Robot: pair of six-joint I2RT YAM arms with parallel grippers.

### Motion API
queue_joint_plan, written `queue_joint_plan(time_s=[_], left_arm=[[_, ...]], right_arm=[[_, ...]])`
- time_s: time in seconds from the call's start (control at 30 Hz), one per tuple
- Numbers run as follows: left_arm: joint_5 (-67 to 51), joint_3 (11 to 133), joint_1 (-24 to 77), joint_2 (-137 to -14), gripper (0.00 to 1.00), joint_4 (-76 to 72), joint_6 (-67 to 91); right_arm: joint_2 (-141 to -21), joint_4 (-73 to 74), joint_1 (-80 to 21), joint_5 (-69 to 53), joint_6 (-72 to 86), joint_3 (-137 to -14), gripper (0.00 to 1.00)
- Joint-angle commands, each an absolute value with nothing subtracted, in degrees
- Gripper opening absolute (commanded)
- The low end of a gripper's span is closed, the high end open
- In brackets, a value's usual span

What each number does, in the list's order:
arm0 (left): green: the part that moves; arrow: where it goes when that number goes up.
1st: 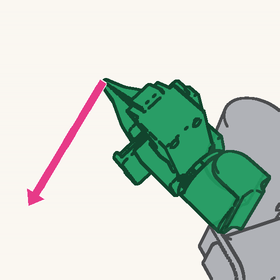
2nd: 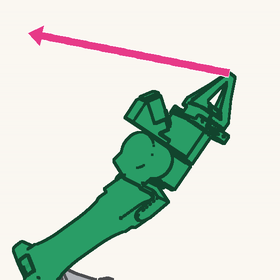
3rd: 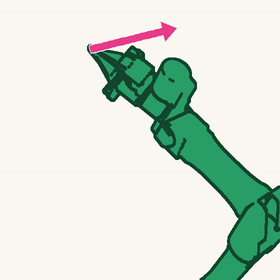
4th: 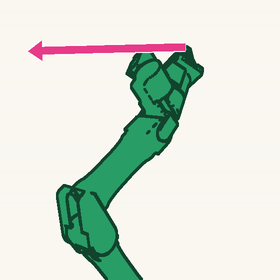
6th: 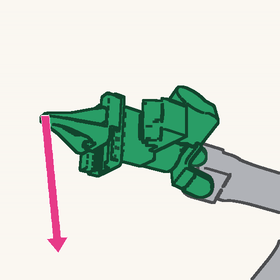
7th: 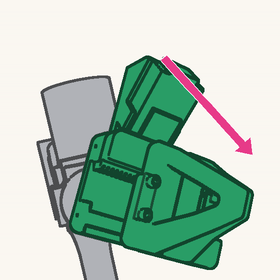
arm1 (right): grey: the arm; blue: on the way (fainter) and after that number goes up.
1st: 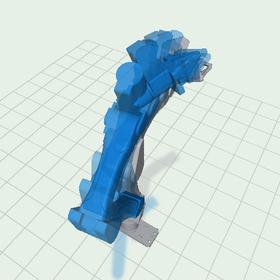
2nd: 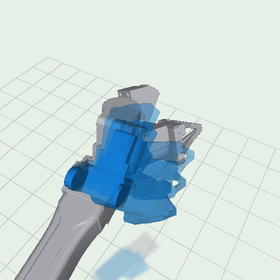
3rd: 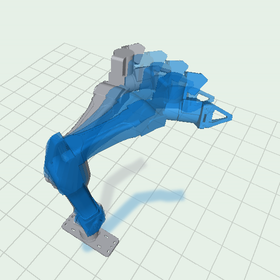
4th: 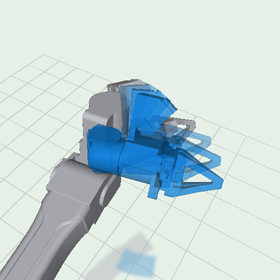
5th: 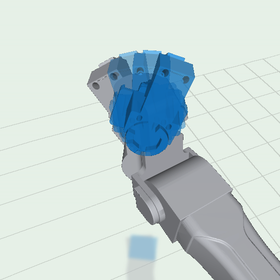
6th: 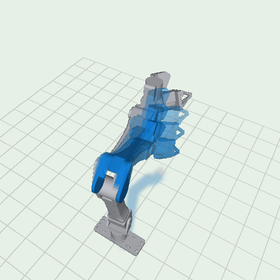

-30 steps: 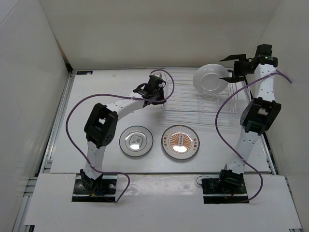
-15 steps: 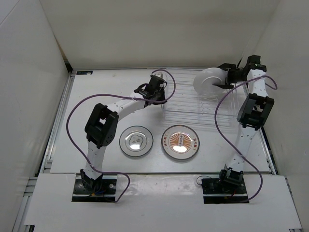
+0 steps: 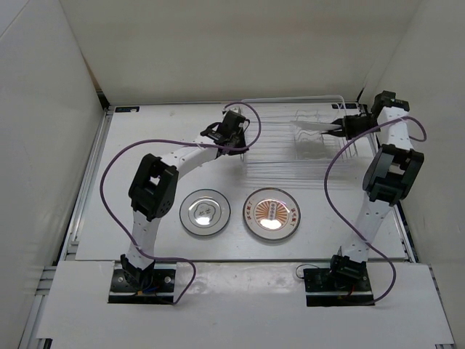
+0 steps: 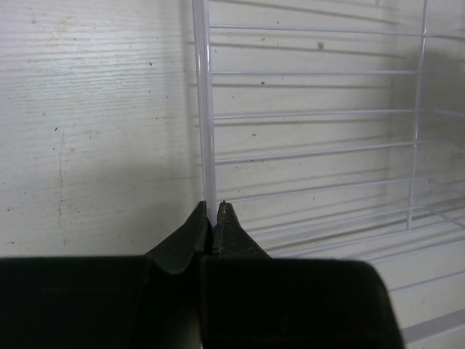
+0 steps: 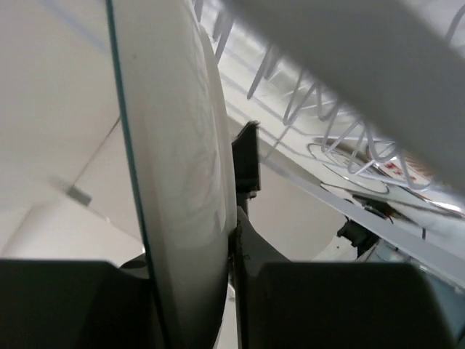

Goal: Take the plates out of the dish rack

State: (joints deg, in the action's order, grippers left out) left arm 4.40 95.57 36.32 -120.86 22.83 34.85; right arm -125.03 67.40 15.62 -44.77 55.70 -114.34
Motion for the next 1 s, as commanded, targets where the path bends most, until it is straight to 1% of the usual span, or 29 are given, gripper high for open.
queue_joint_plan(time_s=[0.0, 0.03, 0.1, 0.13, 0.17, 0.2, 0.27, 0.33, 0.4, 0.43, 0.47, 0.5, 0.53, 0.57, 0.6, 0.63, 0.67, 0.7, 0.73, 0.8, 0.97], left_arm=[[-1.6, 90.4, 36.7, -128.3, 0.0, 37.7, 40.0], [-1.5, 90.1, 36.7, -128.1, 0.0, 38.0, 40.3], [-1.2, 89.7, 36.9, -128.1, 0.0, 37.6, 40.5], [-1.2, 90.0, 37.0, -128.1, 0.0, 37.5, 40.6], [-1.3, 90.2, 37.2, -128.1, 0.0, 37.9, 40.8], [-1.4, 91.3, 37.3, -128.6, 0.0, 38.1, 41.0], [-1.4, 92.4, 37.4, -129.1, 0.0, 38.9, 41.0], [-1.4, 95.0, 37.4, -130.4, 0.0, 39.6, 40.7], [-1.6, 97.0, 37.5, -131.4, 0.0, 40.7, 40.3], [-1.7, 97.6, 37.5, -131.7, 0.0, 41.0, 40.3], [-1.7, 98.3, 37.6, -132.1, 0.0, 41.4, 40.2], [-1.6, 98.6, 37.5, -132.3, 0.0, 41.6, 40.1], [-1.6, 99.6, 37.7, -132.4, 0.0, 41.7, 40.0], [-1.5, 99.9, 37.8, -133.1, 0.0, 42.3, 39.7], [-1.4, 100.5, 37.9, -133.2, 0.0, 42.9, 40.0], [-1.2, 102.3, 38.1, -134.1, 0.0, 43.4, 40.0], [-1.2, 103.1, 38.1, -134.6, 0.0, 43.4, 40.2], [-1.4, 104.0, 38.4, -134.9, 0.0, 44.5, 40.5], [-1.6, 105.7, 38.8, -136.0, 0.0, 44.6, 41.2], [-1.8, 109.4, 39.0, -138.2, 0.0, 46.3, 41.7], [-2.5, 112.2, 39.9, -141.1, 0.0, 47.2, 44.6]], right_arm=[[-120.9, 44.1, 16.1, -55.2, 59.8, -117.1, 0.0], [-120.4, 37.4, 16.1, -56.2, 62.5, -117.1, 0.0], [-120.4, 29.7, 16.2, -60.6, 72.9, -116.8, 0.0], [-120.6, 14.0, 16.2, -61.3, 86.5, -116.5, 0.0], [-120.4, 8.6, 16.3, -62.0, 91.3, -116.3, 0.0], [-120.3, -8.8, 16.3, -61.9, 104.0, -116.4, 0.0], [-120.7, -17.3, 15.8, -61.9, 110.1, -117.2, 0.0], [-120.8, -24.9, 15.6, -63.4, 115.1, -121.3, 0.0], [-115.2, -29.9, 15.7, -65.8, 116.0, -116.4, 0.0], [-112.7, -32.1, 15.9, -65.6, 116.1, -109.1, 0.0], [-103.7, -32.3, 16.0, -65.7, 112.0, -101.2, 0.0], [-101.1, -31.1, 16.4, -66.4, 109.9, -97.9, 0.0], [-96.0, -29.8, 16.5, -67.9, 107.6, -90.8, 0.0], [-92.4, -22.6, 16.3, -68.9, 100.1, -89.2, 0.0], [-89.2, -19.5, 16.0, -69.8, 97.4, -88.1, 0.0], [-85.9, -10.4, 15.7, -70.1, 90.5, -85.4, 0.0], [-85.9, -6.8, 15.5, -69.7, 90.4, -85.2, 0.0], [-82.2, -3.2, 15.3, -68.9, 85.2, -85.6, 0.0], [-81.4, 5.4, 15.3, -67.8, 79.9, -87.5, 0.0], [-79.1, 13.8, 15.4, -66.3, 76.0, -90.7, 0.0], [-74.5, 15.1, 15.3, -66.4, 76.5, -88.9, 0.0]])
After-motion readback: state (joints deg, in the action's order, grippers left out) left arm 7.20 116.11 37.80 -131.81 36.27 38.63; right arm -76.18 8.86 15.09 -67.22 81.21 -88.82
